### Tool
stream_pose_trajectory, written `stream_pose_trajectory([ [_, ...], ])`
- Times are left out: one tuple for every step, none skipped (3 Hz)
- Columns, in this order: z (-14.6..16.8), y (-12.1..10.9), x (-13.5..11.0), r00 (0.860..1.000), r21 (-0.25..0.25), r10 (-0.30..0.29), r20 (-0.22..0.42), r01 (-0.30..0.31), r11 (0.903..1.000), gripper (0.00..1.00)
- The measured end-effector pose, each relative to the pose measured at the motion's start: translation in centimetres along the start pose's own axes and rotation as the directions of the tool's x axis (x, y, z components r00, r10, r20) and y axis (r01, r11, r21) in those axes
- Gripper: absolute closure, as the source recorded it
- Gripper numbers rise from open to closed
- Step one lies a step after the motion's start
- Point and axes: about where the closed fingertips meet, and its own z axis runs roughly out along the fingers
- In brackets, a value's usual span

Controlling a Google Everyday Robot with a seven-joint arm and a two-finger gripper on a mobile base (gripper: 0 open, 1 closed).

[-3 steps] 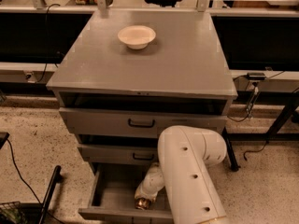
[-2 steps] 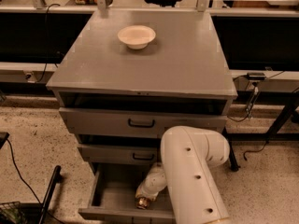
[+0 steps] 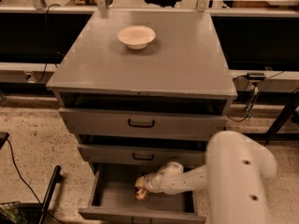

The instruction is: Pick orange can from bottom drawer and place on counter

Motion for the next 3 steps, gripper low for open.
stream_pose_trajectory([
  [-5.2,-4.4,-1.0,0.992,0.147,-0.103,-0.071,0.113,0.9826,0.50],
  [-12.9,-6.8,-3.1,0.972,0.261,-0.173,-0.159,0.211,0.9422,0.52],
  [-20.7,-5.3,-4.0,0.959,0.318,-0.154,-0.238,0.227,0.9205,0.67],
])
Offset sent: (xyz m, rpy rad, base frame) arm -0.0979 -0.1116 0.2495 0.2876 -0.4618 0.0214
